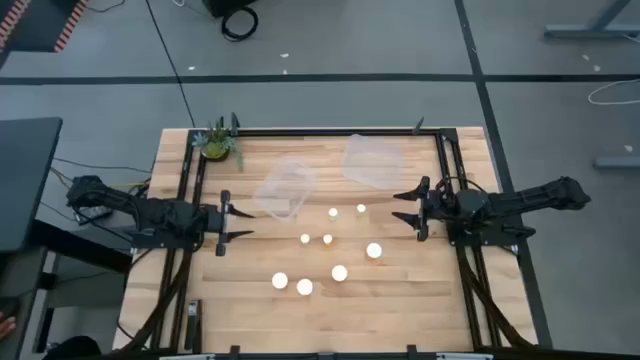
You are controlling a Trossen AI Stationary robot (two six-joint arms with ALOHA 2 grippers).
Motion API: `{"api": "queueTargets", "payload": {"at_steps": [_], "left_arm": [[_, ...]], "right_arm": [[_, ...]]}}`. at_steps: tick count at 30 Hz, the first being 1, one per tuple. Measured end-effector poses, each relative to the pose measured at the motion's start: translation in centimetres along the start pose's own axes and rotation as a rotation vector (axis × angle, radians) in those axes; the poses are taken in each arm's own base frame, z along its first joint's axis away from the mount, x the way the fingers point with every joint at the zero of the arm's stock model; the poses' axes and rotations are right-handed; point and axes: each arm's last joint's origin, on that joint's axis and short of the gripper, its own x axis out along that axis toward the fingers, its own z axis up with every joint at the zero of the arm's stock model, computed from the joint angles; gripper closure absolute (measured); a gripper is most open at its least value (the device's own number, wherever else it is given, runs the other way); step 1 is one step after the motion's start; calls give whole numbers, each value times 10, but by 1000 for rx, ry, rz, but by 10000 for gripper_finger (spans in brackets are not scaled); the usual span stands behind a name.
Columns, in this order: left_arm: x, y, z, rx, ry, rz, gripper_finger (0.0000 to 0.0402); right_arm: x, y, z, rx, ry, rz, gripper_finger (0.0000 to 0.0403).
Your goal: Pick and place medicine bottles into bin by pill shape (circle, oval)
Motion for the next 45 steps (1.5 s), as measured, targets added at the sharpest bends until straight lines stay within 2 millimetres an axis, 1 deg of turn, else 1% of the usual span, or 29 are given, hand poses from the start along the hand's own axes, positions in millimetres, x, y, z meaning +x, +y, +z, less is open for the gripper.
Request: {"api": "queueTargets", "payload": {"at_steps": [45], "left_arm": [[0,0,0,0,0,0,207]], "right_arm": [[0,0,0,0,0,0,146]]}}
